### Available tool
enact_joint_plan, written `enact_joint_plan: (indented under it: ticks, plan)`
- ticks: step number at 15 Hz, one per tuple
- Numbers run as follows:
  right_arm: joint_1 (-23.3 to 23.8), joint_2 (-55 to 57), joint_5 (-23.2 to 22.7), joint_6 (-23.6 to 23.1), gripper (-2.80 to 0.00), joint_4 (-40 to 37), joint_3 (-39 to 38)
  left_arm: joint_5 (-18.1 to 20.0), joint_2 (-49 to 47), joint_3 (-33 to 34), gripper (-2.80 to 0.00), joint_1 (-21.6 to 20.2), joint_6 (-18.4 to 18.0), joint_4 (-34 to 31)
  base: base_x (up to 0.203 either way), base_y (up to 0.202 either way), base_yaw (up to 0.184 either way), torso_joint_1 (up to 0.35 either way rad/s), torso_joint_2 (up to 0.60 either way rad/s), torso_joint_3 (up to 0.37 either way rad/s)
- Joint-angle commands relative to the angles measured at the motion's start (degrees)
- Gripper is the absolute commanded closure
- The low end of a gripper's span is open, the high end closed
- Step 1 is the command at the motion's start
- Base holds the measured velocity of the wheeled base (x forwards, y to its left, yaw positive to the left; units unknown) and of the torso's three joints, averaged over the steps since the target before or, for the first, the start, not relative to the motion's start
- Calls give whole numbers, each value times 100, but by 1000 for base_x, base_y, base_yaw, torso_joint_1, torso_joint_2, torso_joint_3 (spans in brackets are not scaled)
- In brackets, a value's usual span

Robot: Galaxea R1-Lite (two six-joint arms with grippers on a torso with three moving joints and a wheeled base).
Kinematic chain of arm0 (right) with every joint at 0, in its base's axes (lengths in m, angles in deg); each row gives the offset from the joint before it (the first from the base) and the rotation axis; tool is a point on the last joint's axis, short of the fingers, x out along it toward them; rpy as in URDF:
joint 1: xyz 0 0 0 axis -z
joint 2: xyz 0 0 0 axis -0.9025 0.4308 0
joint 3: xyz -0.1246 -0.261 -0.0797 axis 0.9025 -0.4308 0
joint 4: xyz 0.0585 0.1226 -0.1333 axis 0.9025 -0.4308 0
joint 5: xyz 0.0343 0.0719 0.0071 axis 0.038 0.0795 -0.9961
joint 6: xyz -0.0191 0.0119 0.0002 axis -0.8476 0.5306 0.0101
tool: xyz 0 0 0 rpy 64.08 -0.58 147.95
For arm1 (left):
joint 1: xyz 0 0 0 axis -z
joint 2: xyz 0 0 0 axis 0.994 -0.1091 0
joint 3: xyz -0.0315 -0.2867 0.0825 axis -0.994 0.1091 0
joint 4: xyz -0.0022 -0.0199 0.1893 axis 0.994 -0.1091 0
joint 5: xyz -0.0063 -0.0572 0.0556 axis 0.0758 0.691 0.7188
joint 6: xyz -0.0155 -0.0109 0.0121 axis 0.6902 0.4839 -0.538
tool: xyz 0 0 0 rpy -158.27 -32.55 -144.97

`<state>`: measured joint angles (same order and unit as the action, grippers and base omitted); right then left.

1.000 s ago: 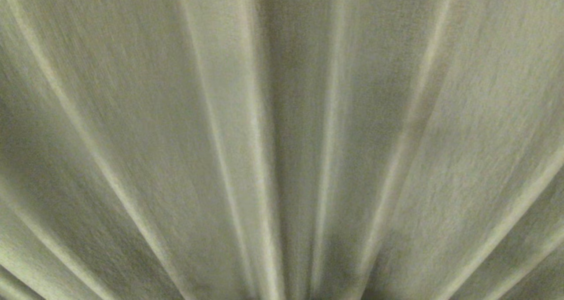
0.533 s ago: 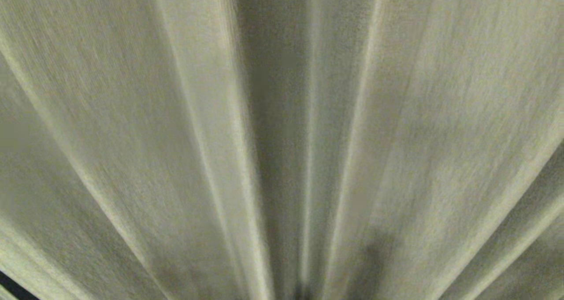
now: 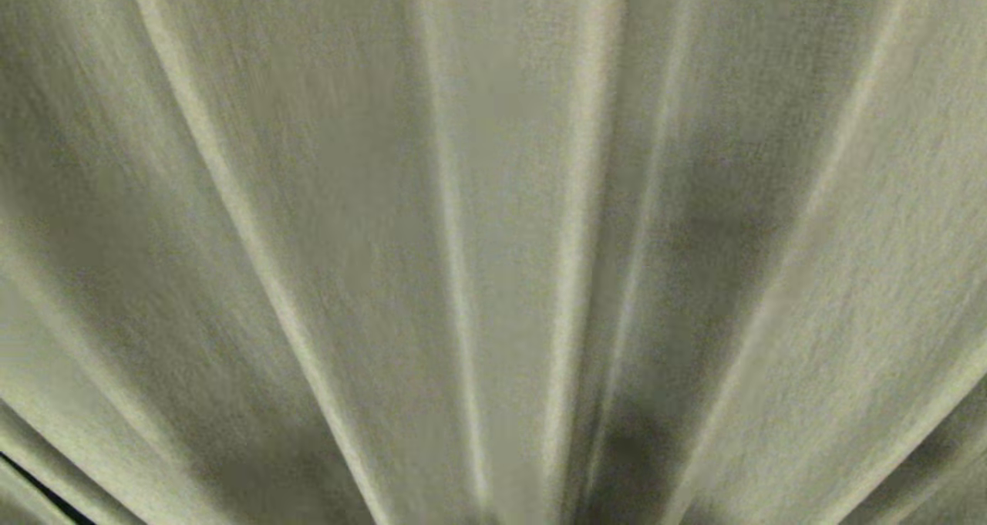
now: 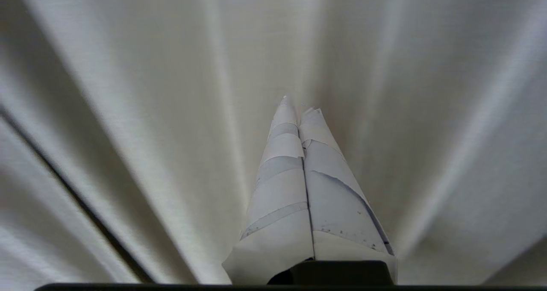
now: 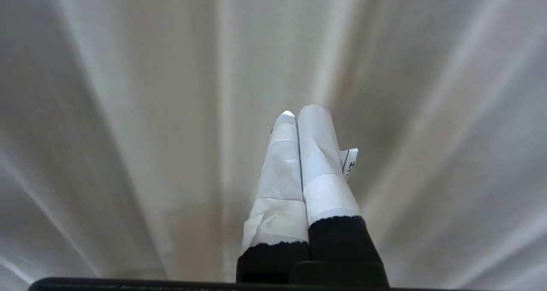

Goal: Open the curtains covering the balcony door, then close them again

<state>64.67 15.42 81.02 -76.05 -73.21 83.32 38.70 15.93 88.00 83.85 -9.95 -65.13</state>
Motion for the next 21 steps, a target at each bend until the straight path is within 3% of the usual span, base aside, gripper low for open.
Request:
enact_joint_plan:
  ticks: [1, 21]
  plan:
    - [-1, 7, -4, -8, 0, -1, -1, -2, 2, 1, 0, -2, 2, -1, 0, 195, 3, 5, 2, 0]
    - [-1, 7, -4, -8, 0, -1, -1, -2, 2, -1, 0, -2, 19, -10, 0, 191, 1, 3, 2, 2]
